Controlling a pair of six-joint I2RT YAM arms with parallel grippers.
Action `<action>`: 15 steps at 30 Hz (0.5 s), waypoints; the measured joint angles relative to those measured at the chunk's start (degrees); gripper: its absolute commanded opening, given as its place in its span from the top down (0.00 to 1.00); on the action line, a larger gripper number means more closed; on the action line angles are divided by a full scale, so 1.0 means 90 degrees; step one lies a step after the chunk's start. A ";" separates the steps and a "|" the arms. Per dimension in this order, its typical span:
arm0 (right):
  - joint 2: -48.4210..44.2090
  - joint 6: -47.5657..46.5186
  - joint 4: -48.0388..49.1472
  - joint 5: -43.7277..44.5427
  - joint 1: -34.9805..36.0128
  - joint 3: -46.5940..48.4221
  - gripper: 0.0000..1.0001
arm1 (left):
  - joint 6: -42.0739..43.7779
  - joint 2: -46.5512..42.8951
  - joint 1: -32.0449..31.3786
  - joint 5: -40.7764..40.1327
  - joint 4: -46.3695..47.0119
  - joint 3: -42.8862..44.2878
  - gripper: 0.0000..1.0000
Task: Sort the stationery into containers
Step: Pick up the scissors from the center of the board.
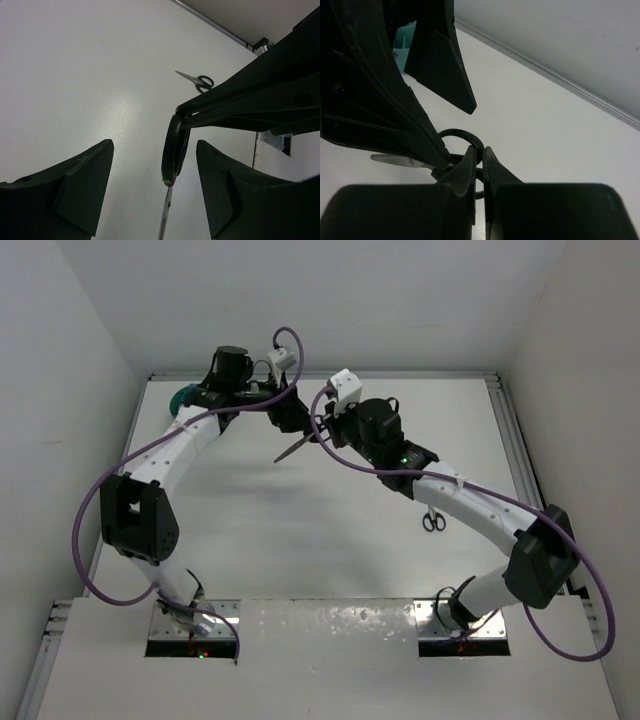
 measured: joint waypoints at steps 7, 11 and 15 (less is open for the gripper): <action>0.0034 -0.0100 0.0073 -0.0046 0.0049 0.0056 1.00 | 0.0036 0.0000 -0.0092 -0.0015 -0.0114 -0.0124 0.63; 0.0097 -0.0175 0.0148 -0.0032 0.0068 0.0080 1.00 | -0.0015 0.0000 -0.0168 0.0046 -0.0131 -0.0134 1.00; 0.0112 -0.0163 0.0245 -0.0107 0.0080 0.0083 0.90 | -0.0121 0.0000 -0.0155 -0.0012 -0.0121 -0.0143 1.00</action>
